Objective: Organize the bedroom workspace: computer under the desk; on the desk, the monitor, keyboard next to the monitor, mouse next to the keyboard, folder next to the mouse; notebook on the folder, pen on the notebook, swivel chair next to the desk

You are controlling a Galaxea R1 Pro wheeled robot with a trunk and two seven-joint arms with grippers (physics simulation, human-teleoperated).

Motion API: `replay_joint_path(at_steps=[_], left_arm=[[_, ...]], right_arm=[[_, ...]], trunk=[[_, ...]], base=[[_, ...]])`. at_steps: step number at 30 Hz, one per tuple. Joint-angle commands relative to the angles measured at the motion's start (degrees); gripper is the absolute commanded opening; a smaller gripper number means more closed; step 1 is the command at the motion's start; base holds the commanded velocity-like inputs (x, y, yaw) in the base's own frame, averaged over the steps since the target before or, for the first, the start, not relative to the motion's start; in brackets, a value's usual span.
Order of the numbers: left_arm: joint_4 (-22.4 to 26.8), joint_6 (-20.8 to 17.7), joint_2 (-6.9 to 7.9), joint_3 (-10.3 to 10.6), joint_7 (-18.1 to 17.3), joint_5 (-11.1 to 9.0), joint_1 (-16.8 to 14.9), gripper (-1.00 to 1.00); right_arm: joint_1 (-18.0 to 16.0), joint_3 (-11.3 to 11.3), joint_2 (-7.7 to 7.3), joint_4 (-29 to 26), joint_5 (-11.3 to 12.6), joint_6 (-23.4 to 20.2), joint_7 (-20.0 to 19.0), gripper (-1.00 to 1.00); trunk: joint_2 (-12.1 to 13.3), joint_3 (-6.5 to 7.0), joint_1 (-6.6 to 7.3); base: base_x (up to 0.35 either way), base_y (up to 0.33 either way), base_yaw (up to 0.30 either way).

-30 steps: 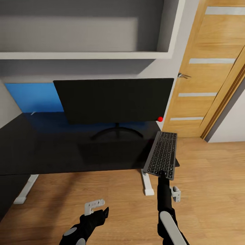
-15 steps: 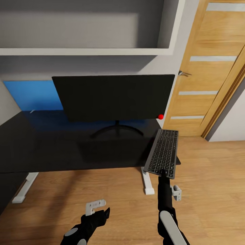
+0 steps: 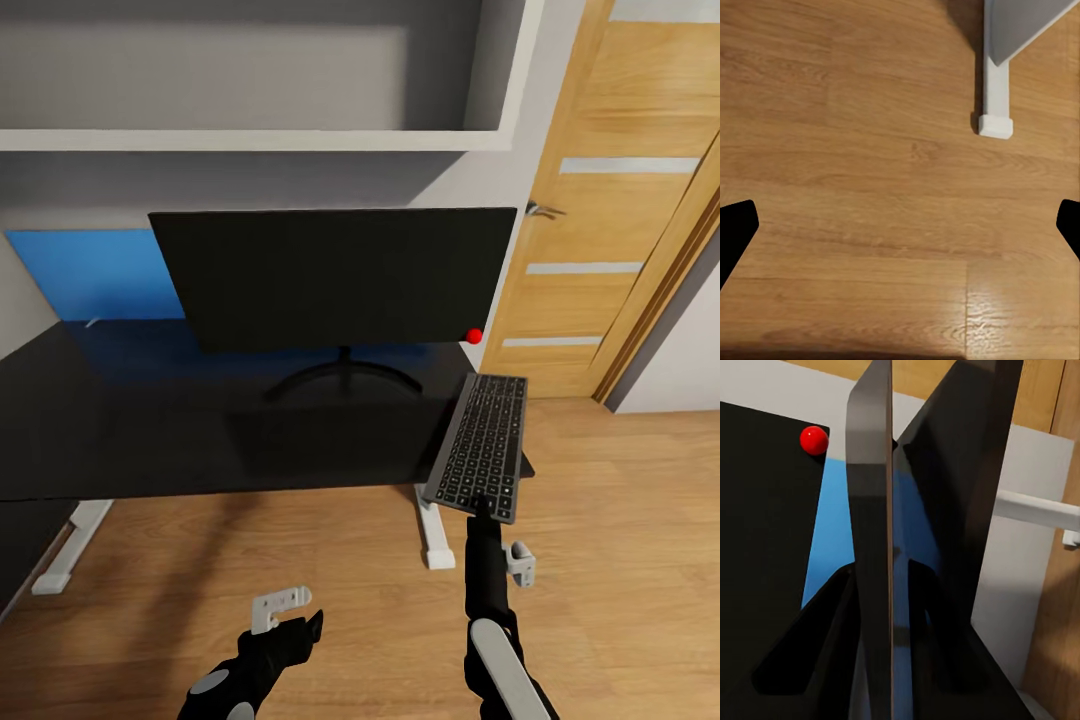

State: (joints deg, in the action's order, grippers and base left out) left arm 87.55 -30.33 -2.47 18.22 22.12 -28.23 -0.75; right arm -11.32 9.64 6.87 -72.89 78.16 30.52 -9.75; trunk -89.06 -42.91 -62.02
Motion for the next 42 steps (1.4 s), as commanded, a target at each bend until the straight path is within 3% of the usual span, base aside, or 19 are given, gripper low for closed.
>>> replay_joint_path(at_steps=[1,34,35,42], left_arm=[[0.08,-0.13,0.01,0.06,0.56,-0.6,-0.04,1.0],[0.08,-0.29,0.18,0.06,0.47,-0.6,-0.04,1.0],[0.08,-0.28,0.18,0.06,0.47,-0.6,-0.04,1.0],[0.08,-0.31,0.18,0.06,0.47,-0.6,-0.04,1.0]], right_arm=[[-0.02,0.03,-0.01,0.12,2.44,0.06,1.49,-1.0],[-0.02,-1.06,-0.19,0.2,2.44,-0.02,1.57,-1.0],[-0.02,-1.08,-0.19,0.2,2.44,-0.02,1.57,1.0],[-0.02,-1.12,-0.19,0.2,2.44,-0.02,1.57,1.0]], trunk=[[-0.02,-0.05,0.0],[-0.02,-0.05,0.0],[-0.02,-0.05,0.0],[-0.02,-0.05,0.0]], base=[[0.0,0.0,0.0],[0.044,0.0,0.0],[0.0,0.0,0.0],[0.0,0.0,0.0]])
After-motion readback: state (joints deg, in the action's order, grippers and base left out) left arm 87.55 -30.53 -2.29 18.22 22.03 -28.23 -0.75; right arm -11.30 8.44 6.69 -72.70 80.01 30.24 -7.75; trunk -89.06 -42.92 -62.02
